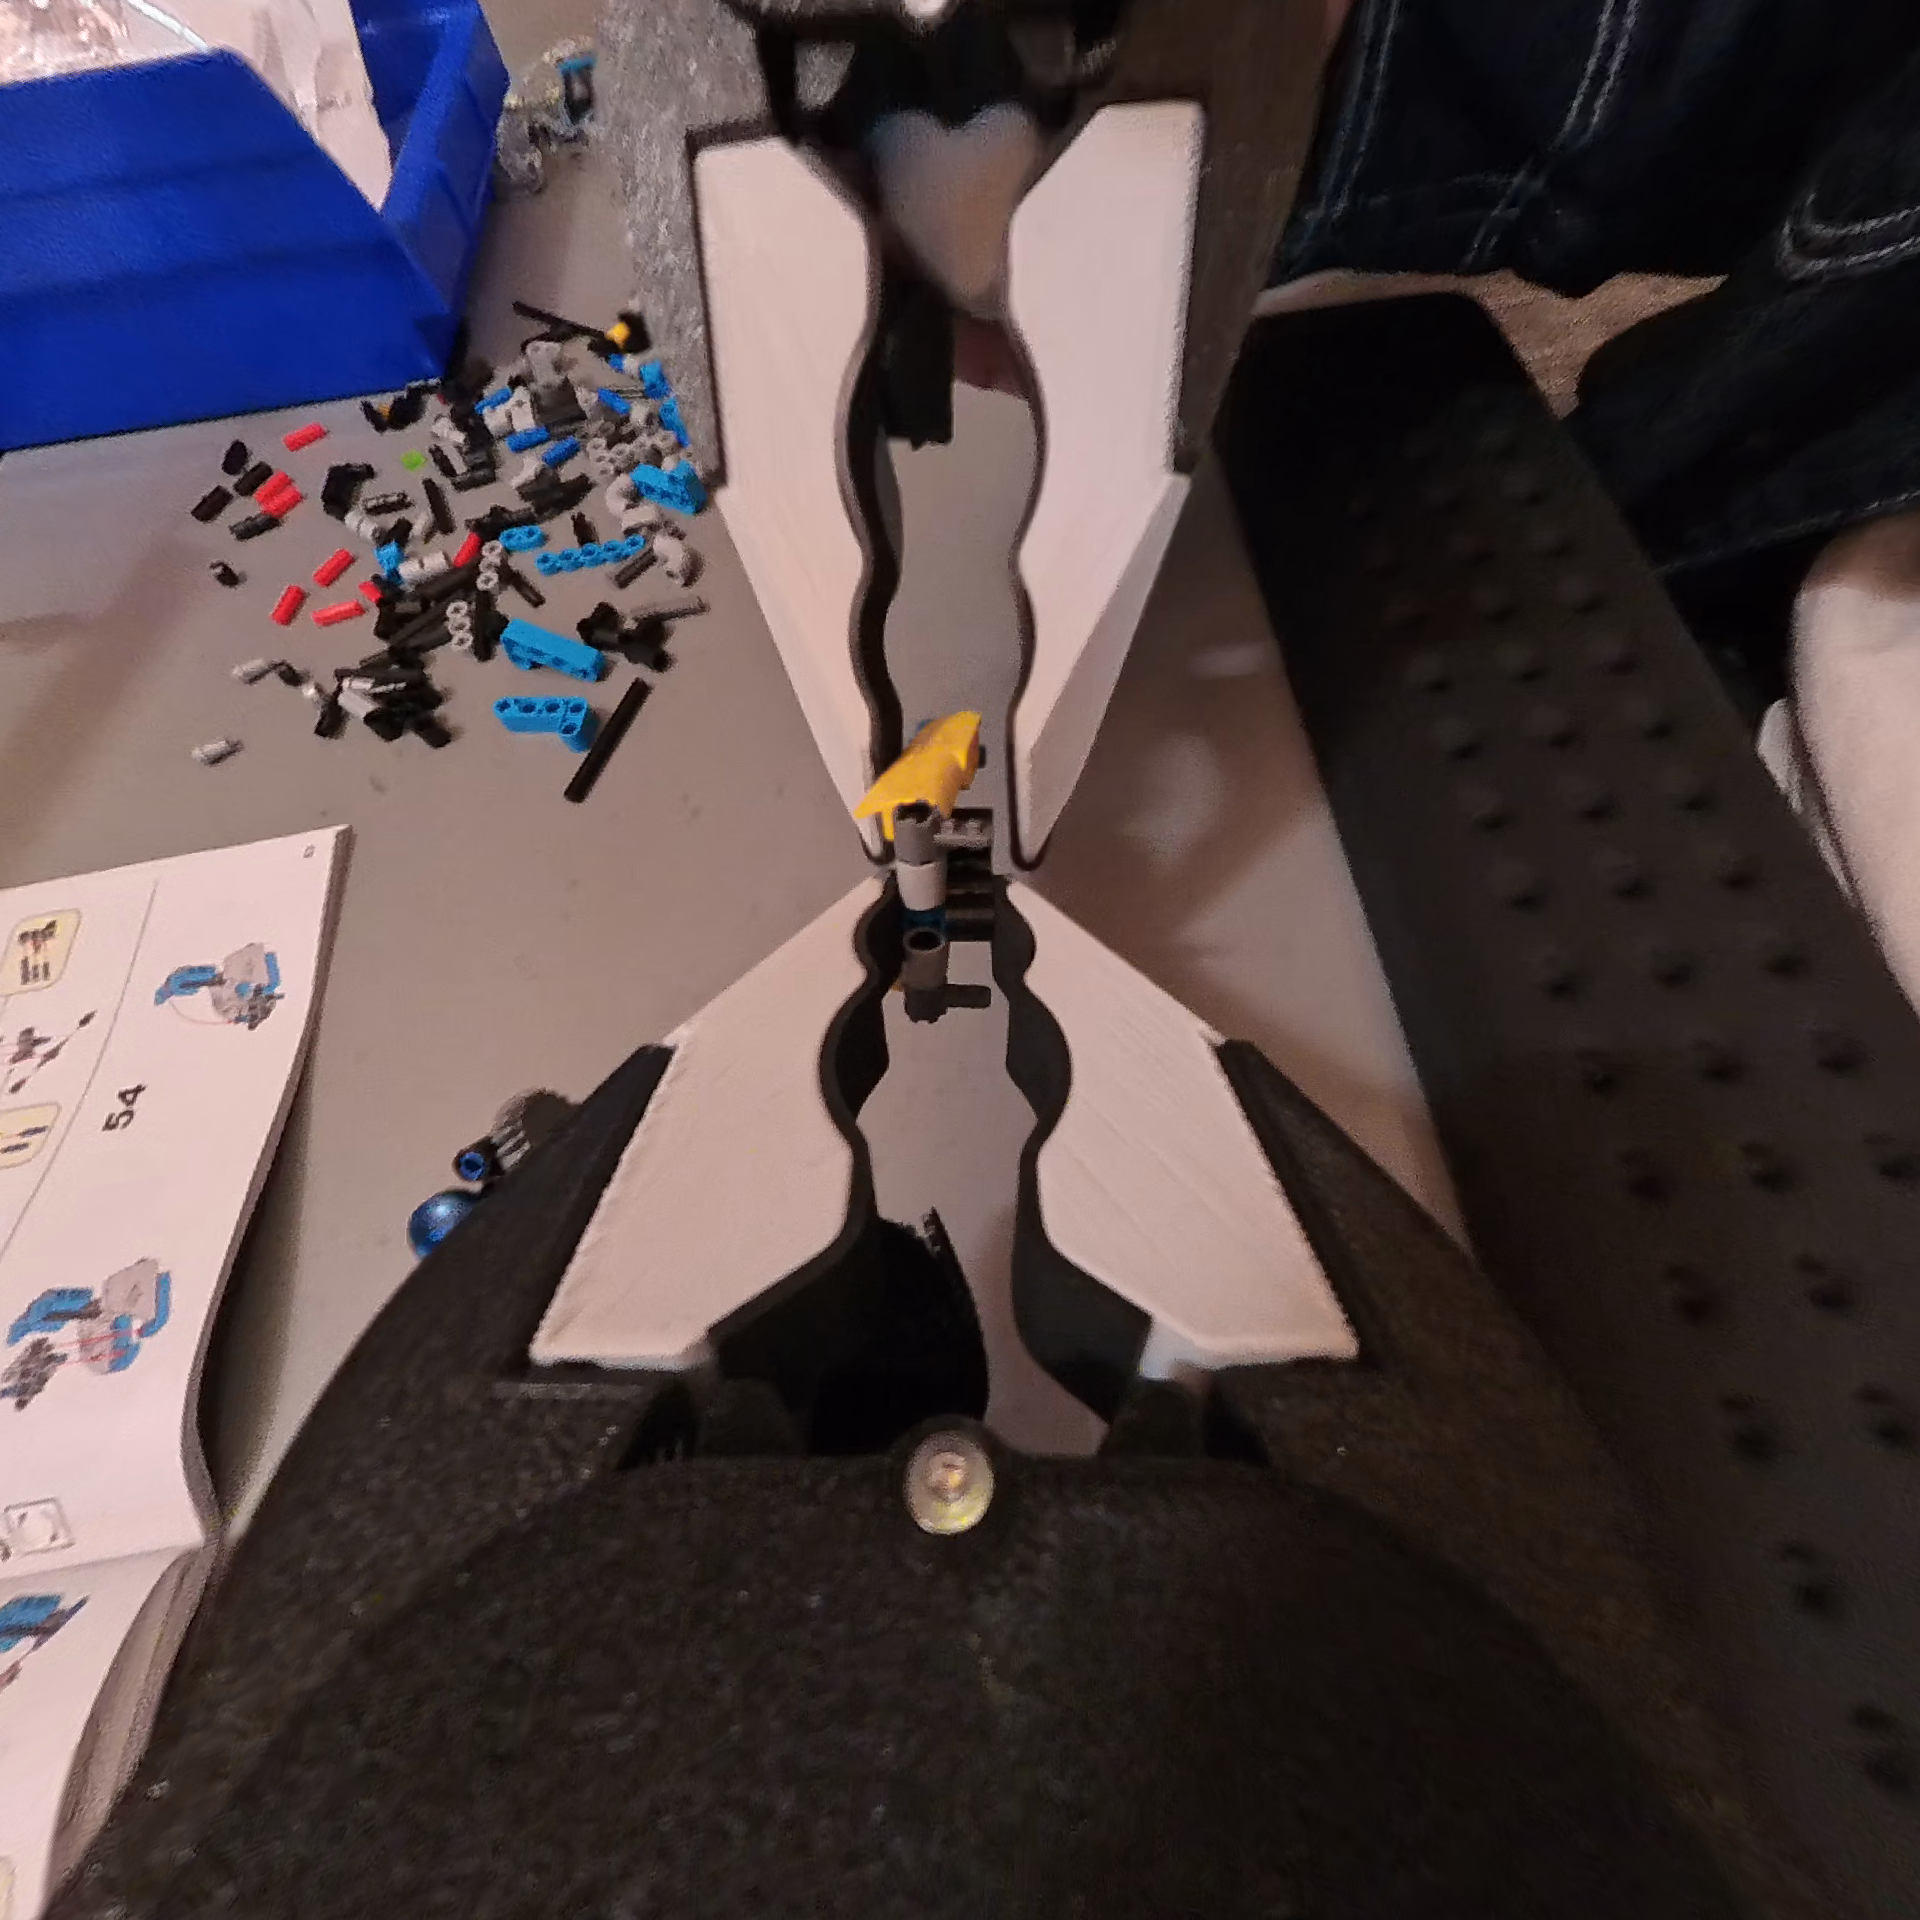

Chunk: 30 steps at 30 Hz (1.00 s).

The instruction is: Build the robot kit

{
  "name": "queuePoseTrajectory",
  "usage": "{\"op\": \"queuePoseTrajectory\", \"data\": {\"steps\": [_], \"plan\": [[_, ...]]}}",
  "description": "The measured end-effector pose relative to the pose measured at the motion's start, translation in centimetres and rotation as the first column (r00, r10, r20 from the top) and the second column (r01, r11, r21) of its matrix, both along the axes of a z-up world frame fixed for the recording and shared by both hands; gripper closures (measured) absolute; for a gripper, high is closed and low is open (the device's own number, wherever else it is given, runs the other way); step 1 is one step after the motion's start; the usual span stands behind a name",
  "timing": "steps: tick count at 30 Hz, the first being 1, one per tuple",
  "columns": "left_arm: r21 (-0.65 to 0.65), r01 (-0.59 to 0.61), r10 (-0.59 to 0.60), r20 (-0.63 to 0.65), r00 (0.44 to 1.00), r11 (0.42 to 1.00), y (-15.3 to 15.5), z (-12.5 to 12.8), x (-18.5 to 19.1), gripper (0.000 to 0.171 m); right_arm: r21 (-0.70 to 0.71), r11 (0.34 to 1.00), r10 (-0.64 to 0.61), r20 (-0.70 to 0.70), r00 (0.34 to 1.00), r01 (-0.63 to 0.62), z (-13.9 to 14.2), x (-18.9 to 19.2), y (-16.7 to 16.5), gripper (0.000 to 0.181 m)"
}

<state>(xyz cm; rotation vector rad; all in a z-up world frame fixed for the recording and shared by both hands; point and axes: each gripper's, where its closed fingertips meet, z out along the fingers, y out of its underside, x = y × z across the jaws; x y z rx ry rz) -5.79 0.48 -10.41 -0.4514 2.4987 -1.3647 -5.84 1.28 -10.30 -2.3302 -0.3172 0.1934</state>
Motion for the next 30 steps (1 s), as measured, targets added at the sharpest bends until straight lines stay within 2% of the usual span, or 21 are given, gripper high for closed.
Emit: {"op": "queuePoseTrajectory", "data": {"steps": [4,9,15,17,19,21,24,28,30], "plan": [[-0.008,0.002,-0.002,0.008,1.000,1.000,-0.2,0.1,0.0,0.156,-0.003,1.000,0.019,-0.029,0.999,-0.019,0.0,0.1,-0.2,0.165],[0.012,0.020,-0.020,-0.028,0.999,1.000,-0.5,-0.9,-0.5,0.154,-0.028,0.998,0.060,0.108,0.992,-0.057,-0.8,0.2,-0.5,0.169],[0.034,0.022,-0.022,0.004,1.000,0.999,-0.5,-0.8,-0.4,0.155,-0.011,0.999,0.039,0.062,0.997,-0.038,-0.8,0.1,-0.6,0.167],[0.037,0.004,-0.004,0.013,1.000,0.999,-0.3,-0.8,0.0,0.155,-0.065,0.998,0.014,0.047,0.999,-0.011,-1.7,0.1,-0.7,0.133],[0.019,0.002,-0.002,0.015,1.000,1.000,-0.2,-0.6,0.0,0.155,-0.099,0.995,0.020,0.079,0.997,-0.012,-2.6,0.2,-0.8,0.143],[-0.001,0.003,-0.003,0.010,1.000,1.000,-0.2,-0.3,0.0,0.155,-0.030,1.000,0.002,0.095,0.995,0.001,-1.9,0.3,0.0,0.161],[-0.003,-0.007,0.007,0.005,1.000,1.000,-0.1,-0.3,0.2,0.155,-0.037,0.999,-0.013,0.071,0.997,0.015,-2.0,0.4,0.2,0.161],[-0.036,-0.008,0.008,-0.008,1.000,0.999,-0.3,0.1,0.2,0.156,-0.036,0.999,-0.014,0.135,0.991,0.019,-2.6,0.8,0.3,0.159],[-0.053,-0.011,0.010,-0.014,1.000,0.999,-0.3,0.3,0.2,0.155,-0.034,0.999,-0.016,0.160,0.987,0.021,-2.6,1.0,0.4,0.170]]}}
